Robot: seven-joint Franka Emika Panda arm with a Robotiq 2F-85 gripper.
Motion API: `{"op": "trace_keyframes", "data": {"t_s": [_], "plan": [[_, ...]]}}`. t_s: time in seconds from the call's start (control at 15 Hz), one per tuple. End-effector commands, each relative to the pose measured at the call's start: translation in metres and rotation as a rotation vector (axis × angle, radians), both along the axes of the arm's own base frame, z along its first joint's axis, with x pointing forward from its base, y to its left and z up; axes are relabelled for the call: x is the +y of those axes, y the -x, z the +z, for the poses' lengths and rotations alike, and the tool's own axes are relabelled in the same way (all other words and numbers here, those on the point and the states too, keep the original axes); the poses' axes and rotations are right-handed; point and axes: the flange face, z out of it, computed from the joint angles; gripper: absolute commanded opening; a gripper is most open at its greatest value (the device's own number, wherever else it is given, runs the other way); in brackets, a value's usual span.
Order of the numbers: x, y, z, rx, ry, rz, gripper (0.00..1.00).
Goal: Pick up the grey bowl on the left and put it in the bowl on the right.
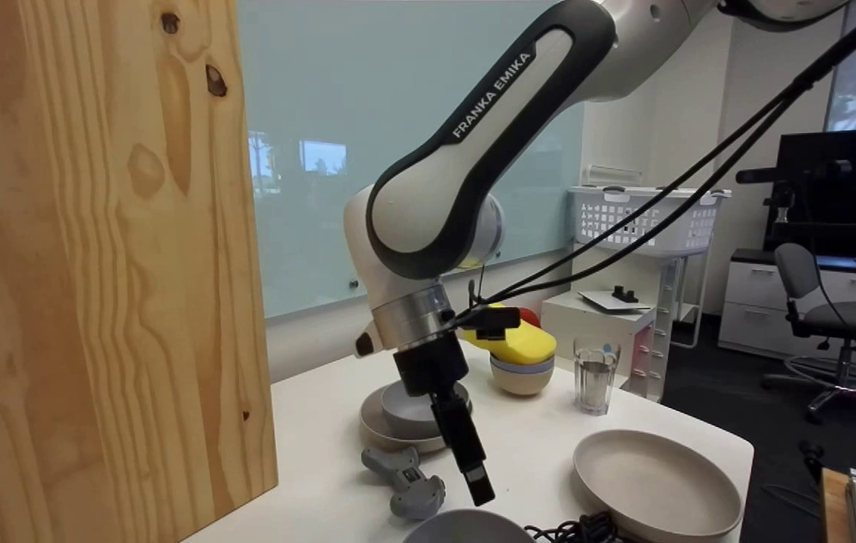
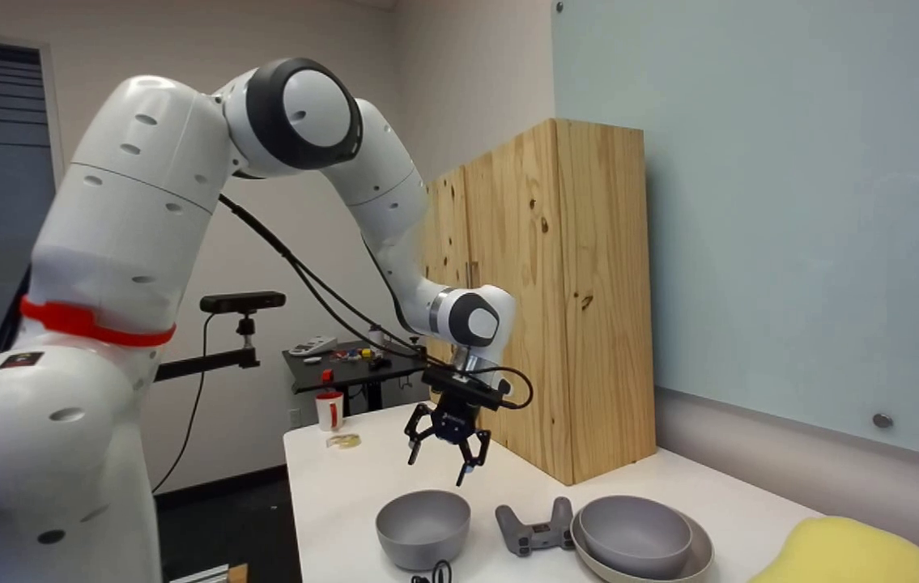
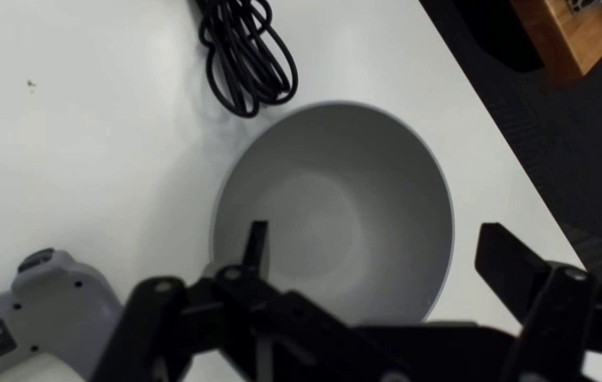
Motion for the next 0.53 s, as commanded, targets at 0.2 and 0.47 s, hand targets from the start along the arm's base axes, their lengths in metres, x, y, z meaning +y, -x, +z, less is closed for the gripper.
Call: {"op": "trace_keyframes", "data": {"t_s": [0.2,0.47], "plan": [[-0.037,0.012,-0.012,0.020,-0.011,0.071,1.00],[-0.047,-0.008,-0.014,0.031,-0.002,0.105,1.00]]}}
